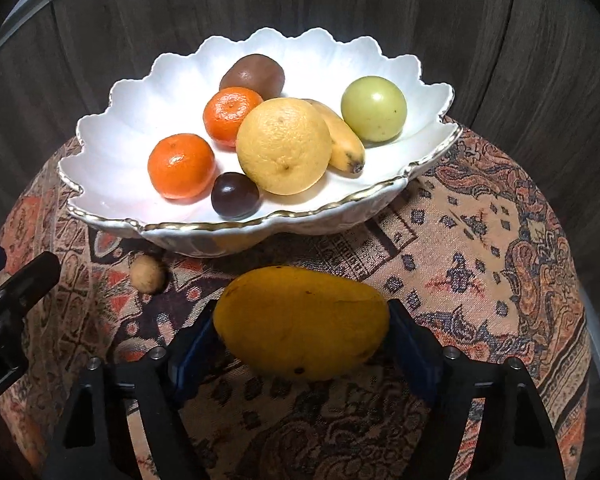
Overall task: Organize fruits
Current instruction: 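Lower the right tool onto the yellow mango and close on it, then lower the left tool onto the small brown nut and close on it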
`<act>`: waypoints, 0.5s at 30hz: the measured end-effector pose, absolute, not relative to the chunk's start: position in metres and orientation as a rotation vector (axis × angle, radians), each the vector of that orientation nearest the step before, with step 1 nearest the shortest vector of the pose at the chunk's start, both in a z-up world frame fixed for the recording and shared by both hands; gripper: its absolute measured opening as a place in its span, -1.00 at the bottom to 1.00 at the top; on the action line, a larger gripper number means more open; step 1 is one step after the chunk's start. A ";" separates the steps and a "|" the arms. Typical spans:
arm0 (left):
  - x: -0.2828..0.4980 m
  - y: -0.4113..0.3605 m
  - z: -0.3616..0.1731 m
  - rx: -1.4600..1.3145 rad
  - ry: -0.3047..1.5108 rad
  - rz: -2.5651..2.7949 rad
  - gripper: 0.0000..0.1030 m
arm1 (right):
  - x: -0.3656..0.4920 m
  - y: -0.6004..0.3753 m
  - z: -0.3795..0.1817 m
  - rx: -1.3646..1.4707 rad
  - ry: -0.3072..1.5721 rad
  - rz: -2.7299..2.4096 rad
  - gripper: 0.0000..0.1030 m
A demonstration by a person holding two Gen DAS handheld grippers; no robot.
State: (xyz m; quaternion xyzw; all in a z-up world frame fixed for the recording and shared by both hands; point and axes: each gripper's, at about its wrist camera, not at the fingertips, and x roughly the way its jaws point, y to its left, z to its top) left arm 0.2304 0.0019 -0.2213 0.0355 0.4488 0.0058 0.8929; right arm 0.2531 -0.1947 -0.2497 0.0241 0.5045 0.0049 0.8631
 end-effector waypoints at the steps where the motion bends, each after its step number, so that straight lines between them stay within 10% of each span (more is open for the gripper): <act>1: 0.230 0.002 -0.221 0.076 0.930 0.011 0.78 | 0.253 -0.195 -0.250 0.052 1.056 0.012 0.54; 15: 0.229 -0.039 -0.225 0.116 0.921 -0.091 0.76 | 0.227 -0.238 -0.221 0.045 1.034 -0.075 0.51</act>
